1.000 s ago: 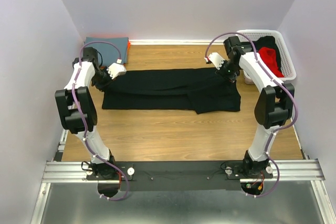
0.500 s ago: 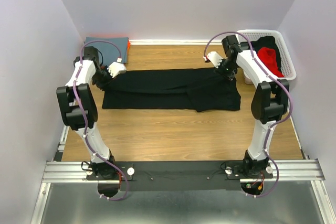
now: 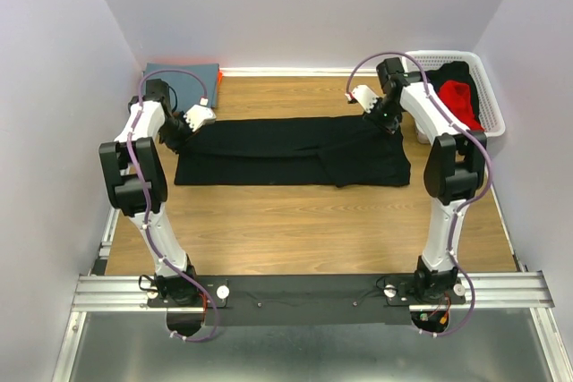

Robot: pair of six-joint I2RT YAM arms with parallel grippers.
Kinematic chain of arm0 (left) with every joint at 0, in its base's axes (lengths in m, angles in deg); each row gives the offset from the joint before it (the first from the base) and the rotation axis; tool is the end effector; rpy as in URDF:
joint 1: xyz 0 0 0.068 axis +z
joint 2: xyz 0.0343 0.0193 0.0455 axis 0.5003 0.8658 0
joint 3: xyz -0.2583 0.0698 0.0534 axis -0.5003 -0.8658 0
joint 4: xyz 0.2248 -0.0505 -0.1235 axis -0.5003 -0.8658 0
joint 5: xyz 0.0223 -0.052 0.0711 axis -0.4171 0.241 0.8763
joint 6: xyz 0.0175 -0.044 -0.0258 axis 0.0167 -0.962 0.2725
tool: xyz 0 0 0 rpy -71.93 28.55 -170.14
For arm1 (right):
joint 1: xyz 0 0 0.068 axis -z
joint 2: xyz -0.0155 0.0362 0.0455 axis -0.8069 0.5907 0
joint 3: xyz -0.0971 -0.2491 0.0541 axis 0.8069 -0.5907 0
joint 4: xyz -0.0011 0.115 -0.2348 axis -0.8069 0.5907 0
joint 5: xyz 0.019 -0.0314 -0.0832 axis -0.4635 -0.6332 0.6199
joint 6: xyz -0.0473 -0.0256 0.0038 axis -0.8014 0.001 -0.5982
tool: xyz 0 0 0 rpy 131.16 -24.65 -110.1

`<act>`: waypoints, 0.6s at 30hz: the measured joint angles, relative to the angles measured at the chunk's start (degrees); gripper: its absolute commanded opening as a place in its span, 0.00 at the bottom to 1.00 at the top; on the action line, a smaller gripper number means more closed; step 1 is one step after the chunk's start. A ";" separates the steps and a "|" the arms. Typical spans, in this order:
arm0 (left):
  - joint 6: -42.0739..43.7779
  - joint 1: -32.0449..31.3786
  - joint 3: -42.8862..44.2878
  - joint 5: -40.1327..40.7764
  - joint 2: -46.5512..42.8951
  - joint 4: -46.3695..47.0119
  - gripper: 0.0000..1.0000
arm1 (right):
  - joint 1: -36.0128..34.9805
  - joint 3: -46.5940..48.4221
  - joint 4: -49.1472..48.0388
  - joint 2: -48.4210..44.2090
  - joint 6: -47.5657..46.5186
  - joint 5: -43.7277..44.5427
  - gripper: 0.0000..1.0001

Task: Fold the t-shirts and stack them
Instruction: Fold the tshirt

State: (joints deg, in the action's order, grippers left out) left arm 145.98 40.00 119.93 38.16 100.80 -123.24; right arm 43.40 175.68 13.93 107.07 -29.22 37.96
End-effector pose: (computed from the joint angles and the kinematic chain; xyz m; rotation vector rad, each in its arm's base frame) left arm 0.3924 0.0582 0.2084 1.2438 2.4591 -0.1350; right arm 0.4234 0.0792 0.2396 -1.4127 2.4834 -0.0785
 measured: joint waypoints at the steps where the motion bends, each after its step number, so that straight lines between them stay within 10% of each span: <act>1: -0.17 0.02 0.26 0.00 0.24 0.17 0.05 | 0.00 0.33 -0.02 0.39 0.02 0.02 0.07; 2: -0.31 0.02 0.39 -0.02 0.42 0.28 0.10 | 0.02 0.74 -0.07 0.92 0.13 0.00 0.12; 3: -0.59 0.00 0.74 -0.02 0.66 0.31 0.39 | 0.00 1.40 0.00 1.49 0.57 0.02 0.30; 7: -2.82 0.07 1.68 -0.15 1.03 1.55 0.59 | 0.26 4.00 -0.44 3.08 3.06 0.04 0.58; 18: -7.50 5.95 -5.64 -6.73 -8.48 1.09 0.59 | 12.11 -2.43 4.57 -4.96 12.52 -9.05 0.53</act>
State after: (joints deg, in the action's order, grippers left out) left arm 138.49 45.94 114.29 31.43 92.32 -122.15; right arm 55.51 173.25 18.50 102.11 -16.70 28.91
